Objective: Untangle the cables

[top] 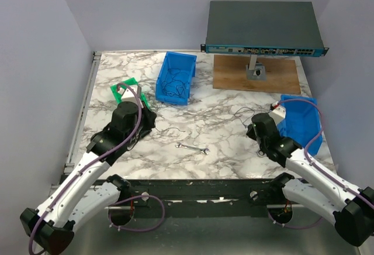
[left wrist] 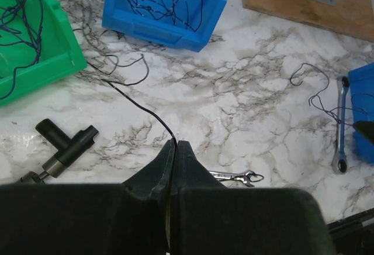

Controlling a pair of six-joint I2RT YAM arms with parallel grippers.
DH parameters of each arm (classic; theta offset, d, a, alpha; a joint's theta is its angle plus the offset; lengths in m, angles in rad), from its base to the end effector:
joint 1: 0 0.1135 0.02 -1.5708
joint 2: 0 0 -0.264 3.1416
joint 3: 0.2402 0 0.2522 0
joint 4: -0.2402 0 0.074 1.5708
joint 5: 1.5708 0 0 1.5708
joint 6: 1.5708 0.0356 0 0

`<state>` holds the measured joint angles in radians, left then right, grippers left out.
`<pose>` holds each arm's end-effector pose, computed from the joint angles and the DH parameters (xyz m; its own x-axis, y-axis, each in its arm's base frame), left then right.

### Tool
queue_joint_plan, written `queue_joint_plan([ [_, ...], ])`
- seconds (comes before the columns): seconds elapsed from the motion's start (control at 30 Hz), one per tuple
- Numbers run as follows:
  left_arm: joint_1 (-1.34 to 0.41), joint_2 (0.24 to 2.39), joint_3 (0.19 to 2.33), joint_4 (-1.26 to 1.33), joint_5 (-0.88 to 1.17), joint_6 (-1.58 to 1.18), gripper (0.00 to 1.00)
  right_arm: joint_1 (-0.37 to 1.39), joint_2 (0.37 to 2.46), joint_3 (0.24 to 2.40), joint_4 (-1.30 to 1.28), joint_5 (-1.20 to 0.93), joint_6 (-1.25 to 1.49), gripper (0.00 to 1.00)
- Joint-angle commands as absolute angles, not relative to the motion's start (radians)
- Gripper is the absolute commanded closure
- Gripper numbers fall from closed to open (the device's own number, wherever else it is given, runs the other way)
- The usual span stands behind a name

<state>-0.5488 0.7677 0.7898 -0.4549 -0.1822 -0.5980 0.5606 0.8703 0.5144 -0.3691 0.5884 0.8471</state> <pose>0.1506 -0.0845 0.3165 -0.5056 -0.3398 -0.7930 0.1066 0.8875 -0.4483 0.1612 0.0778 0.2175 -0.4396 0.4600 -0.7714 0.3610 0.8770 0.3172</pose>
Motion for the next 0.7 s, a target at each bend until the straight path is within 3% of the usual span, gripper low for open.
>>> queue_joint_plan([
  [0.0,-0.54,0.82,0.821,-0.516,-0.162,-0.565,1.0,0.557,0.851,0.482,-0.202,0.364,0.715,0.99],
  [0.4,-0.538,0.883,0.996,-0.528,-0.12,-0.494,1.0,0.557,0.921,0.468,-0.039,0.046,0.583,0.99],
  [0.67,-0.537,1.074,1.287,-0.621,-0.148,-0.396,1.0,0.557,0.906,0.435,-0.011,0.028,0.58,0.99],
])
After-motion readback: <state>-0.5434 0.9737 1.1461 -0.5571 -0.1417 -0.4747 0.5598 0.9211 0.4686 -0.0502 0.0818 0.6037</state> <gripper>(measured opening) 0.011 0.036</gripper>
